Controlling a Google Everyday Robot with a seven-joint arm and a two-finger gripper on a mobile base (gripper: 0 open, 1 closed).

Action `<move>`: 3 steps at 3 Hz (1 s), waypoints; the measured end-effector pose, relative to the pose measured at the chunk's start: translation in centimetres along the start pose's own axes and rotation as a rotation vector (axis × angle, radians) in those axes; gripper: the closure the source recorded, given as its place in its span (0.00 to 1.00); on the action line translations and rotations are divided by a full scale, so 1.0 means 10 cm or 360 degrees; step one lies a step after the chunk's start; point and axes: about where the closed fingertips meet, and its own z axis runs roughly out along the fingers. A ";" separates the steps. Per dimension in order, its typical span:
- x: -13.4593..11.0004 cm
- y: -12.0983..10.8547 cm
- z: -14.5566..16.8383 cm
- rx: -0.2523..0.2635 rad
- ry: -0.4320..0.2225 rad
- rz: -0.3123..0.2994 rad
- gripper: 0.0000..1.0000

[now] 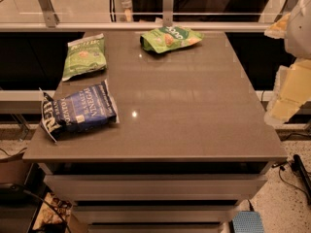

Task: Move blue chip bag near green rice chip bag

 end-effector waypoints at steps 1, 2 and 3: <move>0.00 0.00 0.00 0.0000 0.0000 0.0000 0.00; -0.02 -0.01 -0.03 -0.0010 -0.0119 0.0023 0.00; -0.06 -0.06 -0.01 -0.0031 -0.0360 0.0075 0.00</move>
Offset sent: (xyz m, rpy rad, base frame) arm 0.0024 0.0010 0.0095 0.2376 -0.0198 0.0300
